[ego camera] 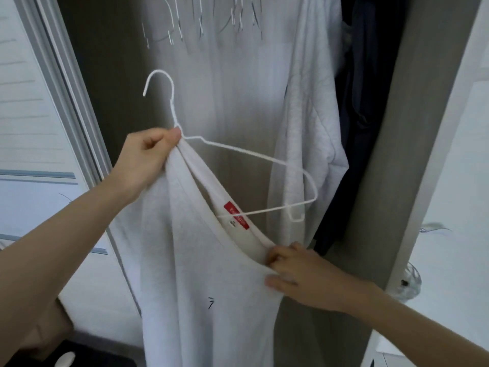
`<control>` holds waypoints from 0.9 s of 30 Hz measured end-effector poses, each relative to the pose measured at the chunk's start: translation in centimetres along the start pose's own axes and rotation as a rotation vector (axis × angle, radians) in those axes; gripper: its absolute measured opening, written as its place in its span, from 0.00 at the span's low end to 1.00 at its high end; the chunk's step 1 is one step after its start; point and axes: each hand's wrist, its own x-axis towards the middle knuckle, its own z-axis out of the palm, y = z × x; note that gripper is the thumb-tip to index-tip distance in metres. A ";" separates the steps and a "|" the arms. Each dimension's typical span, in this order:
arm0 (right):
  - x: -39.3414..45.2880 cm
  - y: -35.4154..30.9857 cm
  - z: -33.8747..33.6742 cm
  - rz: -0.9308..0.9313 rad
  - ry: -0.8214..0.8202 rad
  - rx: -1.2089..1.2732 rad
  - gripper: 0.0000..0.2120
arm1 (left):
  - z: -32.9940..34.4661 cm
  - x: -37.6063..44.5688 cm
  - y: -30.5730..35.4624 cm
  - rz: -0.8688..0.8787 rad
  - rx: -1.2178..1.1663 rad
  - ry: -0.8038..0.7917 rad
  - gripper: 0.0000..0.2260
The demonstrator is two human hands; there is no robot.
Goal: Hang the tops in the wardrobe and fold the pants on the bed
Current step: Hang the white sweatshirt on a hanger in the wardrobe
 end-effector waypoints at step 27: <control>1.5 4.1 -14.3 0.103 0.403 -0.030 0.12 | -3.0 -2.0 -5.3 0.179 0.605 0.188 0.24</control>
